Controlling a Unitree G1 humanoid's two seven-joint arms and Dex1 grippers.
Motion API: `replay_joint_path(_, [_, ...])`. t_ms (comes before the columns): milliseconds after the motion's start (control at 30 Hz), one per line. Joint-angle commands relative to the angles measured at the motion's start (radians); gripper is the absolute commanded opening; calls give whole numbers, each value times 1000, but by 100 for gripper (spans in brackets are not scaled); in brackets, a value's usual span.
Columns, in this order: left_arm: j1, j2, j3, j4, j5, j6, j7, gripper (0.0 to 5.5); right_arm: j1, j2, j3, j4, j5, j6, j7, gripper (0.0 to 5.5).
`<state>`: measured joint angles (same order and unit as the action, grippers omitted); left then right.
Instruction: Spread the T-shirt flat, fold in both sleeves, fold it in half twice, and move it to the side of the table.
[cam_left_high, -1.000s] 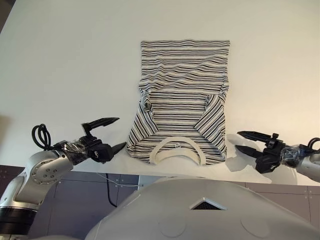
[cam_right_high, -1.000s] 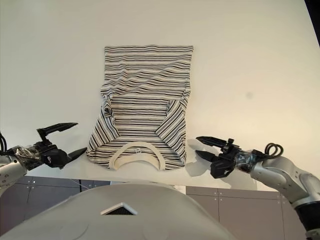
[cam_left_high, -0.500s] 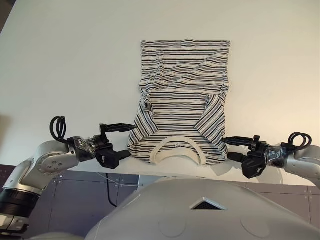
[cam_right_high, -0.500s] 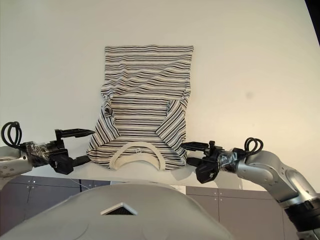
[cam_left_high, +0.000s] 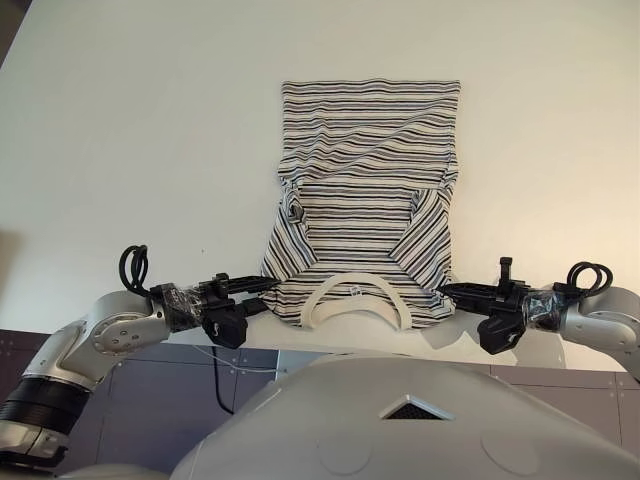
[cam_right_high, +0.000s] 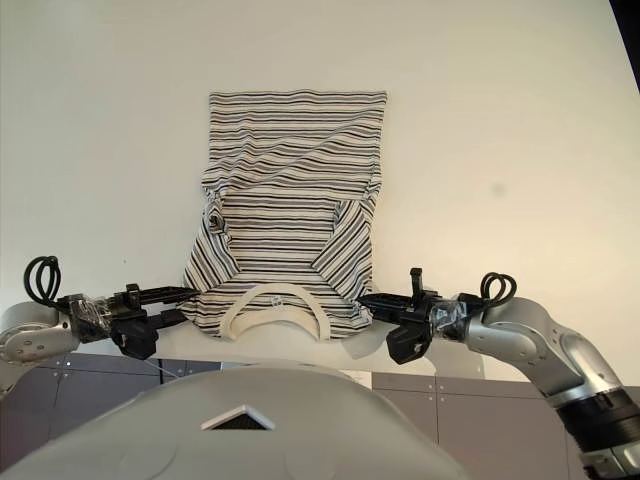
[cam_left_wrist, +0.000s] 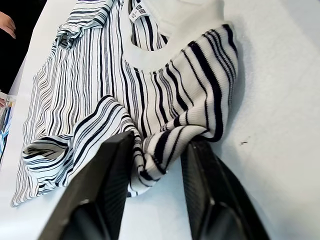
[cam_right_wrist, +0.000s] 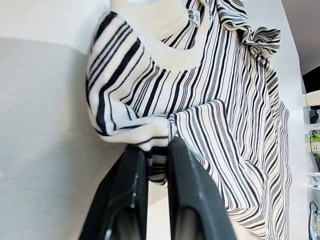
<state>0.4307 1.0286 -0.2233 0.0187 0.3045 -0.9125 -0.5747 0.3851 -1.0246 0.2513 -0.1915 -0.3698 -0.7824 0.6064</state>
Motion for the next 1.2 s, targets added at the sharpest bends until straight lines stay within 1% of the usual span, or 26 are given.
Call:
replay_joint_path(33, [50, 11, -62, 50, 123, 60, -52, 101, 6, 0, 4, 8, -5, -22, 6, 10])
replay_joint_path(100, [82, 32, -76, 7, 50, 97, -93, 64, 25, -6, 11, -1, 34, -2, 26, 10])
replay_joint_path(167, [140, 68, -86, -90, -55, 160, -137, 18, 77, -25, 12, -38, 129, 55, 59, 10])
replay_joint_path(233, [215, 100, -76, -208, -114, 219, -150, 13, 145, -53, 1, -99, 238, 130, 99, 10])
replay_joint_path(300, [303, 129, -65, -299, -163, 289, -166, 13, 204, -86, -3, -143, 302, 187, 146, 10])
replay_joint_path(367, [360, 153, -51, -341, -199, 352, -188, 13, 265, -124, -12, -185, 367, 241, 194, 10])
replay_joint_path(433, [427, 196, -23, -367, -269, 410, -219, 13, 341, -188, -48, -221, 486, 301, 254, 10])
replay_joint_path(500, [472, 210, 16, -412, -399, 492, -246, 13, 362, -217, -103, -249, 641, 390, 301, 10])
replay_joint_path(533, [455, 199, 43, -442, -502, 554, -258, 13, 344, -218, -134, -266, 733, 453, 319, 10])
replay_joint_path(600, [362, 153, 89, -517, -749, 693, -258, 13, 194, -159, -171, -278, 893, 636, 272, 10])
replay_joint_path(667, [218, 88, 120, -553, -931, 831, -207, 13, 40, -97, -177, -278, 986, 788, 206, 10])
replay_joint_path(733, [59, 18, 141, -545, -1037, 962, -133, 13, -89, -33, -167, -270, 1021, 908, 149, 10])
replay_joint_path(800, [-99, -48, 152, -518, -1091, 1079, -61, 13, -202, 33, -145, -246, 1002, 998, 100, 10])
replay_joint_path(867, [-223, -108, 158, -476, -1089, 1160, -3, 13, -312, 103, -120, -194, 952, 1054, 62, 10])
replay_joint_path(933, [-294, -156, 164, -422, -1050, 1203, 28, 13, -419, 177, -92, -125, 892, 1090, 28, 10])
replay_joint_path(1033, [-375, -231, 154, -298, -941, 1206, 62, 13, -574, 313, -25, 30, 744, 1081, -32, 10])
replay_joint_path(1133, [-415, -297, 123, -193, -833, 1185, 65, 13, -642, 418, 22, 152, 628, 1050, -79, 10])
replay_joint_path(1200, [-414, -333, 121, -144, -778, 1168, 61, 13, -690, 484, 40, 238, 566, 1024, -100, 10])
